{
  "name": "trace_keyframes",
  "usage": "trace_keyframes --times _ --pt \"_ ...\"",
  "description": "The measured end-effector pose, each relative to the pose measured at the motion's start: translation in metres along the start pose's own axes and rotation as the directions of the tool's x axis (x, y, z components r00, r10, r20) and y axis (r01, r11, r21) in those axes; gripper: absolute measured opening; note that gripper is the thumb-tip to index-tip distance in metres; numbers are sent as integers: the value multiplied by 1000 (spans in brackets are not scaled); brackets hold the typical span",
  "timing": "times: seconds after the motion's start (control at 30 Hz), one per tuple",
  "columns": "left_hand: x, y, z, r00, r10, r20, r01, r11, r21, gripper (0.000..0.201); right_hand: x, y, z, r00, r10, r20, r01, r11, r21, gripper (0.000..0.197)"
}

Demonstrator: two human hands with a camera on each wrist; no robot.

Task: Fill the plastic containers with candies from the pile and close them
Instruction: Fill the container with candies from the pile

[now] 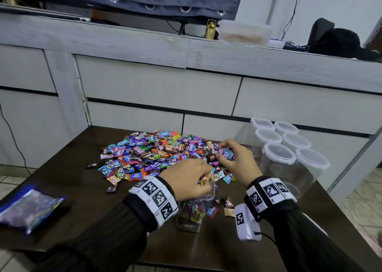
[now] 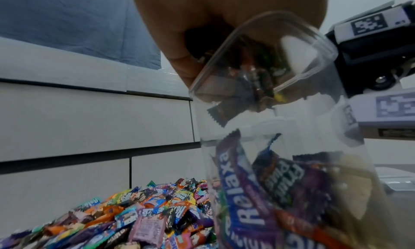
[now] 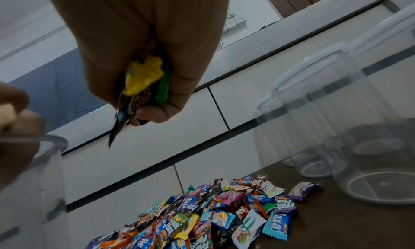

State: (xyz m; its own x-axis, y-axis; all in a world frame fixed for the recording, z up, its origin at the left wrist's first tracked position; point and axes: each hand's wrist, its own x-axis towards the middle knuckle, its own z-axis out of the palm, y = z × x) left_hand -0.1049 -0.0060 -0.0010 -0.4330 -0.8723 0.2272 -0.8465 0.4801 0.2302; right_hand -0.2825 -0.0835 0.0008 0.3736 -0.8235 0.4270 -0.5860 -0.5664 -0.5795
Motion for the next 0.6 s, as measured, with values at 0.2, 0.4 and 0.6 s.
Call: trace_keyframes --times 0.2,0.4,0.6 --pt "0 -2 3 1000 21 -5 -21 999 42 28 -1 0 0 1000 2 -2 -2 1000 -3 16" --pt "-5 -2 5 989 13 -145 -19 999 -40 26 0 -2 -5 1000 6 -7 -6 999 36 13" --pt "-7 0 4 980 -88 -176 47 973 -227 16 2 -4 -10 1000 5 -26 -3 999 51 12"
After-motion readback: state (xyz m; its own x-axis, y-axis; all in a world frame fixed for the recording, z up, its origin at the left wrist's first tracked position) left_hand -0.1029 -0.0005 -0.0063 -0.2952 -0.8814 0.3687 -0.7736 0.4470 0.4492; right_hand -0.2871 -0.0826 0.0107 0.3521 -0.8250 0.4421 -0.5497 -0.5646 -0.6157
